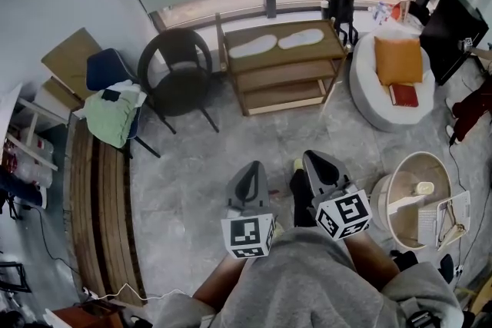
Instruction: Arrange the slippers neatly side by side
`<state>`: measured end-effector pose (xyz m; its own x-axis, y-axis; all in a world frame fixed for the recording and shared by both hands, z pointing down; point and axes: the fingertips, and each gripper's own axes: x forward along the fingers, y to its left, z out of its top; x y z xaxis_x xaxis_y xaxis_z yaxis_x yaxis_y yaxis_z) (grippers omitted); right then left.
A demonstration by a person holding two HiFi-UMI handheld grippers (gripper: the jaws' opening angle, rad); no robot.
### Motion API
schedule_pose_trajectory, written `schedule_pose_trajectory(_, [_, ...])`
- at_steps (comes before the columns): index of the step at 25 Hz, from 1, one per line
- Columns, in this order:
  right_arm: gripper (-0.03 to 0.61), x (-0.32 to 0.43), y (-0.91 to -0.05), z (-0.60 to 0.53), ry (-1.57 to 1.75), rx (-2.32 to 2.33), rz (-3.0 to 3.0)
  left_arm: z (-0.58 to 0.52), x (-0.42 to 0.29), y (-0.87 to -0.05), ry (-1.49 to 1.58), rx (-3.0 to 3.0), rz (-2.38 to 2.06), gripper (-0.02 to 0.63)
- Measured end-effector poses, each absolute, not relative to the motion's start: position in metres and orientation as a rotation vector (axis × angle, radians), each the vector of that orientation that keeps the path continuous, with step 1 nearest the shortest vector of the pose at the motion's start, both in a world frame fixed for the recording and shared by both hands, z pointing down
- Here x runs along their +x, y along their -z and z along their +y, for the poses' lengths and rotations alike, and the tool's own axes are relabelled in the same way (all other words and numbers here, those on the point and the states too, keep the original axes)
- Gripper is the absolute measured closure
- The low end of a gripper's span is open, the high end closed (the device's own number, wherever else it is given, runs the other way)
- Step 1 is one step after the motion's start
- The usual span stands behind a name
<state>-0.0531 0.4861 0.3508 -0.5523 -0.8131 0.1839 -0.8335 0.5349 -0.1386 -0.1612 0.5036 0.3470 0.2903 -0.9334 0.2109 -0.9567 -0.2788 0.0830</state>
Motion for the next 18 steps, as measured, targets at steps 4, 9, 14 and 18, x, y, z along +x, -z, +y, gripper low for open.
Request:
schedule_pose_trajectory(4, [0.554,-0.046,-0.356,0.461,-0.314,1.431,-2.668,0.483,-0.159,-0.352,-0.193,2.355,-1.772,0.601])
schedule_pose_trajectory(9, [0.554,-0.034,-0.367,0.406,-0.308,1.434,-2.665,0.436,-0.155,-0.363,-0.218,2.338,-1.788,0.601])
schedule_pose_trajectory(14, [0.554,-0.011,-0.378,0.347,-0.327,1.438,-2.638,0.38,-0.142,-0.37,-0.235,2.331,-1.778,0.601])
schedule_pose_trajectory(18, [0.554,0.004,-0.383,0.306,-0.327,1.453,-2.611,0.336,-0.134,-0.376,-0.254,2.33,-1.756,0.601])
